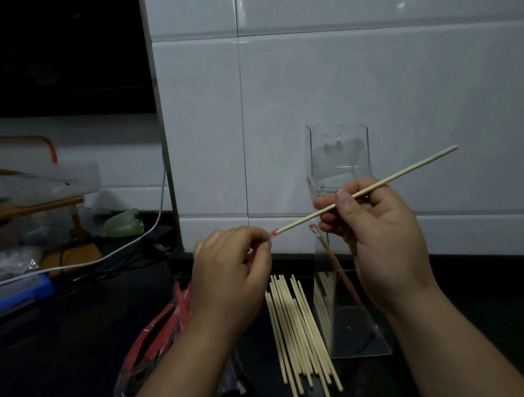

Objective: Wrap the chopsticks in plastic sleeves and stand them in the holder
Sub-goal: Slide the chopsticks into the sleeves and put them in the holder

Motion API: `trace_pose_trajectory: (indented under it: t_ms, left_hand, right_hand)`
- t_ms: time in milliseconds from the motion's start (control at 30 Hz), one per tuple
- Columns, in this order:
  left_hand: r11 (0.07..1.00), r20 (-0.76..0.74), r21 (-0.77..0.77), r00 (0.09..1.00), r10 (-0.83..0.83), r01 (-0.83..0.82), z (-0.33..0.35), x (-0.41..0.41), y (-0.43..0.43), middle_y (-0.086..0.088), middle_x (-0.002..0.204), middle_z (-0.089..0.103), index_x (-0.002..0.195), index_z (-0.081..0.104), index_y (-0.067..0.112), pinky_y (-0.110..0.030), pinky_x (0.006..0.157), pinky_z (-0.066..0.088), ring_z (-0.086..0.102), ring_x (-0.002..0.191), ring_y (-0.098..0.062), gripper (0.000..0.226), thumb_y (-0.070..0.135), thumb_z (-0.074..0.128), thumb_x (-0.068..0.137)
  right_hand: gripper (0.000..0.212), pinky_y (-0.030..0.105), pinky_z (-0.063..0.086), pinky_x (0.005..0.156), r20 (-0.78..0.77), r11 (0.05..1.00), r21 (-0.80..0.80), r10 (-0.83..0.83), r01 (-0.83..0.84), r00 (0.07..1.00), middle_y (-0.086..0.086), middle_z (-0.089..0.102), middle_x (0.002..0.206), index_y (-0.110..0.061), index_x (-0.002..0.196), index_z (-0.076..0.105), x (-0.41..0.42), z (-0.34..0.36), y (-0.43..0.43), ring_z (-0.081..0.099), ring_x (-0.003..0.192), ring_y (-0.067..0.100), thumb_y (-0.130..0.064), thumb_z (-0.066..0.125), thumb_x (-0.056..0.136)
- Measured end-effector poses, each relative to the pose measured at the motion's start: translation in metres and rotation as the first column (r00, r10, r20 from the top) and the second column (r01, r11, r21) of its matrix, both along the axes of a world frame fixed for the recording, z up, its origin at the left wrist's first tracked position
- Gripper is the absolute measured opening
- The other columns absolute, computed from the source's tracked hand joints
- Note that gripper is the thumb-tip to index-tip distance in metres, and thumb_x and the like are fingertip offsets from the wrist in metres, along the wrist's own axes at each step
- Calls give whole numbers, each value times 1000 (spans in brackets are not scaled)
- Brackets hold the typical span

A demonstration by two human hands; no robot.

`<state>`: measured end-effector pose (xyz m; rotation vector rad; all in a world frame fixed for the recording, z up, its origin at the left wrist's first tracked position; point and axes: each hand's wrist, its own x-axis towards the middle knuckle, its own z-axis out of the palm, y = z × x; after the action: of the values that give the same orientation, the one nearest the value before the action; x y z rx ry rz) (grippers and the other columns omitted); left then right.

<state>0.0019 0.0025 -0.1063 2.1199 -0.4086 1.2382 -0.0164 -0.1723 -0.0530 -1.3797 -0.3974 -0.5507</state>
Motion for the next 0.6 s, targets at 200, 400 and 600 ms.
trace_pose_trajectory:
  t_ms: [200, 400, 600]
  left_hand:
    - [998, 25, 58, 1000, -18, 17, 0, 1, -1, 20, 83, 62, 95, 70, 28, -33, 71, 40, 54, 79, -5, 23, 42, 52, 91]
    - [994, 51, 108, 999, 11, -17, 0, 2, 0, 12, 87, 63, 95, 70, 27, -35, 71, 39, 54, 83, -13, 24, 43, 52, 92]
    - [982, 100, 144, 989, 107, -121, 1, 3, 3, 13, 85, 62, 88, 67, 28, -29, 69, 21, 49, 84, -13, 16, 37, 55, 90]
  right_hand:
    - [6, 21, 57, 70, -25, 994, -109, 13, -16, 1000, 4, 74, 90, -11, 95, 64, -3, 0, 2, 71, 83, 16, -11, 59, 93]
    - [5, 22, 57, 70, -33, 993, -115, 31, -34, 999, 5, 74, 89, -14, 92, 66, -3, 1, 0, 71, 82, 17, -12, 62, 91]
    - [6, 27, 52, 65, -18, 994, 93, -56, 57, 998, -1, 64, 90, -24, 97, 61, 4, 1, -2, 60, 72, 10, -23, 56, 98]
